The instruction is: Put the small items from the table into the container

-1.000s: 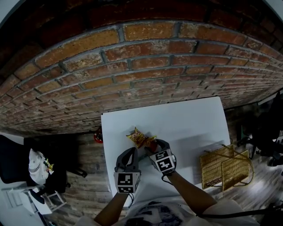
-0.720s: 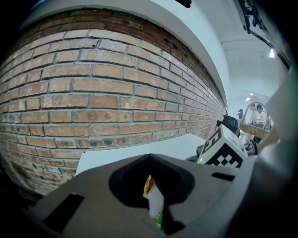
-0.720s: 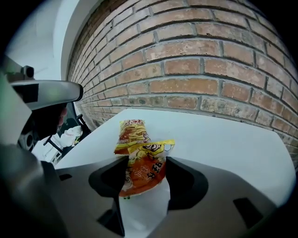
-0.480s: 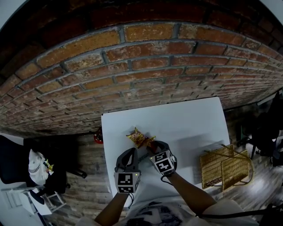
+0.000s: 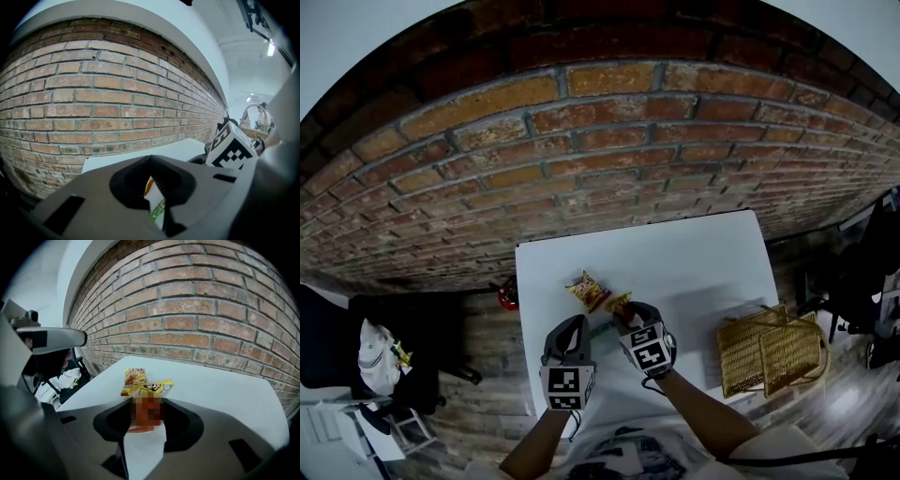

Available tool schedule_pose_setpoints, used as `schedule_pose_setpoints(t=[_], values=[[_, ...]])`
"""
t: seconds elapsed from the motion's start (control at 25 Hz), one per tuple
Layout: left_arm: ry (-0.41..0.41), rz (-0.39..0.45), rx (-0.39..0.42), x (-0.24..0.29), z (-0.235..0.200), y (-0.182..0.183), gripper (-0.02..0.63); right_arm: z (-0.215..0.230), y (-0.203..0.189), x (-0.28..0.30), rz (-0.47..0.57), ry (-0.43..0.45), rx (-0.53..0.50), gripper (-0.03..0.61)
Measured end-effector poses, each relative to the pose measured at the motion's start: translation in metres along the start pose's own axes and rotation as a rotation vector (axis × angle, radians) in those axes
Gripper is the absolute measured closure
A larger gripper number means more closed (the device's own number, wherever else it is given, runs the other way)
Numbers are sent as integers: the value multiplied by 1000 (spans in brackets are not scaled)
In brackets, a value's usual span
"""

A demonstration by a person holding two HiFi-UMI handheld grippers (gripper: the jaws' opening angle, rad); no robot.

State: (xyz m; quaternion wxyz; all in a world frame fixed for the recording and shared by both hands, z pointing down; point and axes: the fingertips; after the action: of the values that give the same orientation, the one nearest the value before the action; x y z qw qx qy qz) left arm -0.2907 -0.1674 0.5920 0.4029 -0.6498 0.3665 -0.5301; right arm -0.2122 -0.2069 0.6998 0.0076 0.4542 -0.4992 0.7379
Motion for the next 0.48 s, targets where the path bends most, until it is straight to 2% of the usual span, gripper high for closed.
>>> schedule_pose_setpoints(t=[0.48], values=[[-54,69,41,-33,52,24,565,-3,26,-101,156,-47,40,388]])
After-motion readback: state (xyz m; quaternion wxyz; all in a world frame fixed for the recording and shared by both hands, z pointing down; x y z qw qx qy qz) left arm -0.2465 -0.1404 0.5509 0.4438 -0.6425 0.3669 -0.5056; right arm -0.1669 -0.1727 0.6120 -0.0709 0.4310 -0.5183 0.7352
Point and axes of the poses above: the fingertips, and each gripper's own axes: x forward along the fingers, z to its right, y out of its top, and after that the axes turned 3 degrees about z, right-handed
